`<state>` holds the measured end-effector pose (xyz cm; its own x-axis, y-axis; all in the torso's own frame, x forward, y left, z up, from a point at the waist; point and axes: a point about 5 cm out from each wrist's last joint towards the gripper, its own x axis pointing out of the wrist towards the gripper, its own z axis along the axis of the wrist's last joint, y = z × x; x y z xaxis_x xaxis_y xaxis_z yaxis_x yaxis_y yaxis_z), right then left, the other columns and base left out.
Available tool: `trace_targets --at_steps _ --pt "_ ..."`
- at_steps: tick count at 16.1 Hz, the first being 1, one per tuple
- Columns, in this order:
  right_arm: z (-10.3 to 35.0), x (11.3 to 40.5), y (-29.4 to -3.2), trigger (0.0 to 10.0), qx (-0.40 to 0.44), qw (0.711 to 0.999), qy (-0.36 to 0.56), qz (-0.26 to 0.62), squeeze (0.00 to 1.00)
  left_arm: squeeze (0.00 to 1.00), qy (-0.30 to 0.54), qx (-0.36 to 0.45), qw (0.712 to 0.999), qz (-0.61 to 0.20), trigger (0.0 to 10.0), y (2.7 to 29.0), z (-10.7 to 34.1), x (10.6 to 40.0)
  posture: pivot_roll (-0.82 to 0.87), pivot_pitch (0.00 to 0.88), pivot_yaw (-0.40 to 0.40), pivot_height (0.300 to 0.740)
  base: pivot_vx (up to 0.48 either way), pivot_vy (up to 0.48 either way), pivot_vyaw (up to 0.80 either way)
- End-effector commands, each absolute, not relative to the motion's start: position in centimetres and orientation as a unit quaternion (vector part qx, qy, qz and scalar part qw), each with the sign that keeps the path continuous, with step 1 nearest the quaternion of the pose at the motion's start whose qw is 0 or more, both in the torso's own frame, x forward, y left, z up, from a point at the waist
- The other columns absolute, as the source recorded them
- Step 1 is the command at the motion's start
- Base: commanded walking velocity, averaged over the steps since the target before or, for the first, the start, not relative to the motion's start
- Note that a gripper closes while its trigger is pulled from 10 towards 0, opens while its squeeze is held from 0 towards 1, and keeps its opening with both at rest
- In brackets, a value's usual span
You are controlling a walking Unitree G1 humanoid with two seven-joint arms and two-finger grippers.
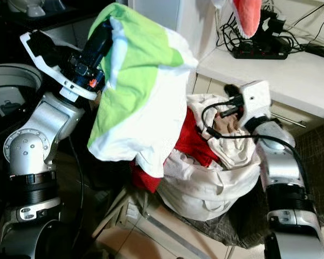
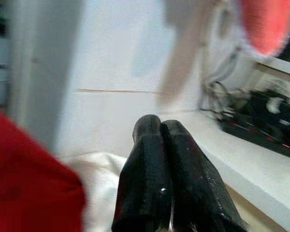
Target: Clothes washing
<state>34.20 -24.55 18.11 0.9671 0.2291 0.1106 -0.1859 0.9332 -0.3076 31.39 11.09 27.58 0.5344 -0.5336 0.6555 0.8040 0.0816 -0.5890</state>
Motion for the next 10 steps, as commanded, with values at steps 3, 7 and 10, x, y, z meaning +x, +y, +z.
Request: trace_targets --at_steps 3,7,10 --pt "19.1 34.1 -24.2 0.0 -0.149 0.976 -0.086 0.131 0.00 0.00 -0.144 -0.472 0.759 -0.424 0.0 11.0 27.9 32.3 0.00 0.000 -0.018 0.740 0.000 0.000 0.00" --pt "19.0 33.2 -24.4 10.0 -0.130 0.983 -0.081 0.097 0.00 0.00 -0.072 -0.228 0.911 -0.336 0.0 9.1 24.7 34.6 0.00 0.000 -0.024 0.740 0.000 0.000 0.00" --pt "19.6 32.9 -25.5 10.0 -0.125 0.989 -0.076 0.035 0.00 0.00 -0.093 -0.238 0.897 -0.361 0.0 5.6 26.4 35.6 -0.01 0.000 -0.014 0.740 0.000 0.000 0.00"
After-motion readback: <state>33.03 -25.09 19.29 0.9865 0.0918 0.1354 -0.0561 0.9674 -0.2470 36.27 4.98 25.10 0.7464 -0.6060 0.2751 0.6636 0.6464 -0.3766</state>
